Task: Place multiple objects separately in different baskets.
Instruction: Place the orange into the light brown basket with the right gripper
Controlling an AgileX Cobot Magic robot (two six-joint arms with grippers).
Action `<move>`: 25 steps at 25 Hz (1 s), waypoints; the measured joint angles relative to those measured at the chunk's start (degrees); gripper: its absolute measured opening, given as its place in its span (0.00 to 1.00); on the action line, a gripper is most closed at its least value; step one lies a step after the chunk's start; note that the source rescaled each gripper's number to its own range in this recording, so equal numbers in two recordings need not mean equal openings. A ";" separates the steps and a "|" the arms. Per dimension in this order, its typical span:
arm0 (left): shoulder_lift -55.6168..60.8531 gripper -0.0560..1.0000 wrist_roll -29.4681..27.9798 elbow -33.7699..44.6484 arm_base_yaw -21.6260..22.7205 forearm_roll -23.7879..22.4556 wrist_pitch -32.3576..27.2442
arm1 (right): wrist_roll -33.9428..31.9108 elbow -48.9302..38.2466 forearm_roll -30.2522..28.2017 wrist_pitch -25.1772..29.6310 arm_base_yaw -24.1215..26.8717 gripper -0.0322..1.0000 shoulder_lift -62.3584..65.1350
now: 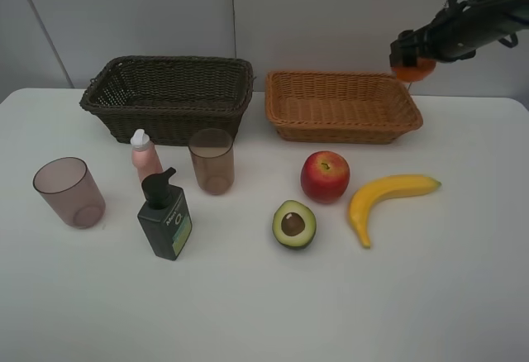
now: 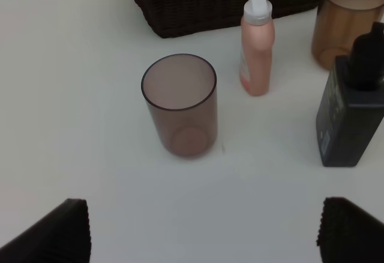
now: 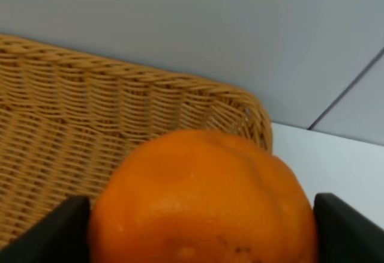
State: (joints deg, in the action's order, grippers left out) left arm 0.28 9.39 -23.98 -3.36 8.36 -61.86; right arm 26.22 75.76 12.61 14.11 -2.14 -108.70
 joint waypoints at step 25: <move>0.00 1.00 0.00 0.00 0.00 0.00 0.00 | 0.12 0.00 0.00 -7.39 -2.67 0.64 -7.68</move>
State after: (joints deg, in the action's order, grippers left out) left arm 0.28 9.39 -23.98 -3.36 8.36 -61.86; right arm 26.35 75.76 12.61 6.73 -4.81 -116.39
